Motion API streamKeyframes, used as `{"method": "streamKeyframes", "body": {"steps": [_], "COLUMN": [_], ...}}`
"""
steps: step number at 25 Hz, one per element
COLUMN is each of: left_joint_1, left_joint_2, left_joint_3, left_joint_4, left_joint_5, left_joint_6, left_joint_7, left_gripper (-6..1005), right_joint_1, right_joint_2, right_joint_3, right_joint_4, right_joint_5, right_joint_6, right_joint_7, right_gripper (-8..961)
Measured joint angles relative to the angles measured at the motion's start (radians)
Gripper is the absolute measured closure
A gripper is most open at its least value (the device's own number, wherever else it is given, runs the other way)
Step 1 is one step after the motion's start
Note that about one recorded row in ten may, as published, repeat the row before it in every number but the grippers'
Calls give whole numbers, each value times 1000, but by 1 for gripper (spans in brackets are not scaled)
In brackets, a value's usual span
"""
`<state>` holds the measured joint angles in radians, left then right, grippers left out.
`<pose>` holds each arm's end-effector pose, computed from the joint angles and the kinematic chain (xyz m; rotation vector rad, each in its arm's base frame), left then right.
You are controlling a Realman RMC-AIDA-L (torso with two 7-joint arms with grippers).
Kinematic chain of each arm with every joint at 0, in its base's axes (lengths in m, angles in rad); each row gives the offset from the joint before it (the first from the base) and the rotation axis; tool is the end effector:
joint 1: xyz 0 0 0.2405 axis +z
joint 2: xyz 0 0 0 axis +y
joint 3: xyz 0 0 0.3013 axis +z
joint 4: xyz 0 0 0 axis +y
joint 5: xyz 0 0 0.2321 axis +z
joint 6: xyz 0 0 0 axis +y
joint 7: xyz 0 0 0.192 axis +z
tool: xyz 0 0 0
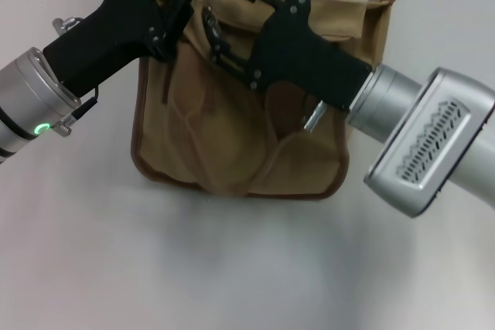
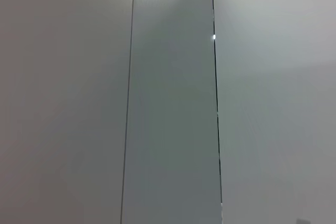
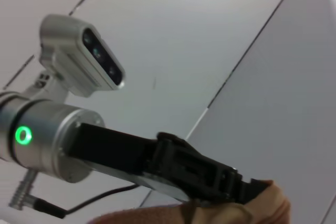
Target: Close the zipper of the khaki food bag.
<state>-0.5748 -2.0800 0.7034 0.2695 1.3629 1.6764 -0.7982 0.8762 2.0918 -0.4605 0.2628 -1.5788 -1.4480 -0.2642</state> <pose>-0.2321 0.3929 -0.0435 -2.2177 -0.1868 -1.3450 0.1498 0.3993 -0.1583 -2.1366 -0.5465 0.9309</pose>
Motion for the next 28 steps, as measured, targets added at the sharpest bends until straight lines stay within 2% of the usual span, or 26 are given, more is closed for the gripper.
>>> {"method": "streamKeyframes", "body": {"steps": [7, 18, 21, 28], "left_joint_1": [0, 3, 4, 5], "left_joint_2": [0, 0, 0, 0], "left_joint_3": [-1, 1, 1, -2], "left_joint_4": [-9, -10, -10, -10], "left_joint_5": [-1, -1, -1, -1], "left_joint_6": [-1, 4, 5, 5], "left_joint_7": [10, 11, 11, 11], "left_gripper": [952, 948, 946, 943], "right_joint_1": [-29, -17, -21, -33], "right_joint_2": [1, 2, 2, 2], "right_joint_3": [62, 84, 90, 124], "right_joint_4": [3, 22, 24, 24], "right_joint_5": [-38, -38, -38, -38], "right_joint_6": [2, 18, 19, 20], "right_joint_7": [0, 0, 0, 0], "right_gripper": [354, 381, 466, 465]}}
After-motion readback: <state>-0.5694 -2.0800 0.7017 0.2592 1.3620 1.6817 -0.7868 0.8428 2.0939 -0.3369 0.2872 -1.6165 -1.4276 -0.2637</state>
